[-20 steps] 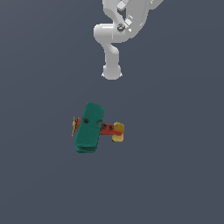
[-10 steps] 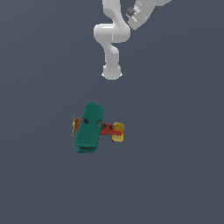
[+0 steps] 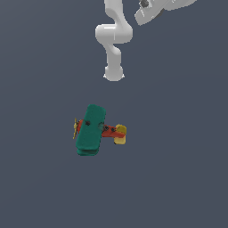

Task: Pick up the object and move it to a goal position.

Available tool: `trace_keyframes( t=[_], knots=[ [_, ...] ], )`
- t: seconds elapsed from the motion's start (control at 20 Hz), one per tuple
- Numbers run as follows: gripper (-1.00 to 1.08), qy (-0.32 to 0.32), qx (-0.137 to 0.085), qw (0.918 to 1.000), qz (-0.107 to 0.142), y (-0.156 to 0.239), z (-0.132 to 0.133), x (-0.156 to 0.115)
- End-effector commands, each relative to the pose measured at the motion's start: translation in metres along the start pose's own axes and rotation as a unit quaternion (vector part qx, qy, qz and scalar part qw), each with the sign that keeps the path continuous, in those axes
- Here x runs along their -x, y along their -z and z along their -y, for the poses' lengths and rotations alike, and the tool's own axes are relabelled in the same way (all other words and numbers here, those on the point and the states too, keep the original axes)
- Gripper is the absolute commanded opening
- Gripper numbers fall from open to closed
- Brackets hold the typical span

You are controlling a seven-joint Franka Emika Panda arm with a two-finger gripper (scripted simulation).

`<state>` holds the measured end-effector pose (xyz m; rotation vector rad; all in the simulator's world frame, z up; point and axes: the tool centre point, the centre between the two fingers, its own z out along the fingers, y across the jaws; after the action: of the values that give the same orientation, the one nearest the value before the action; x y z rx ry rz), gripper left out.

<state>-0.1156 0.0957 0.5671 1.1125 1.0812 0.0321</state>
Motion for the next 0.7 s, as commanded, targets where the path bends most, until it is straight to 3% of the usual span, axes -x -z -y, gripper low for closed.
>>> trace_keyframes(
  t=[0.0, 0.35, 0.65],
  knots=[
    [0.28, 0.029, 0.025, 0.9992, 0.013, 0.008, -0.005, -0.004],
    [0.28, 0.117, 0.086, 0.9882, 0.049, 0.028, -0.012, -0.02],
    [0.28, 0.198, 0.132, 0.9679, 0.08, 0.041, -0.011, -0.04]
  ],
)
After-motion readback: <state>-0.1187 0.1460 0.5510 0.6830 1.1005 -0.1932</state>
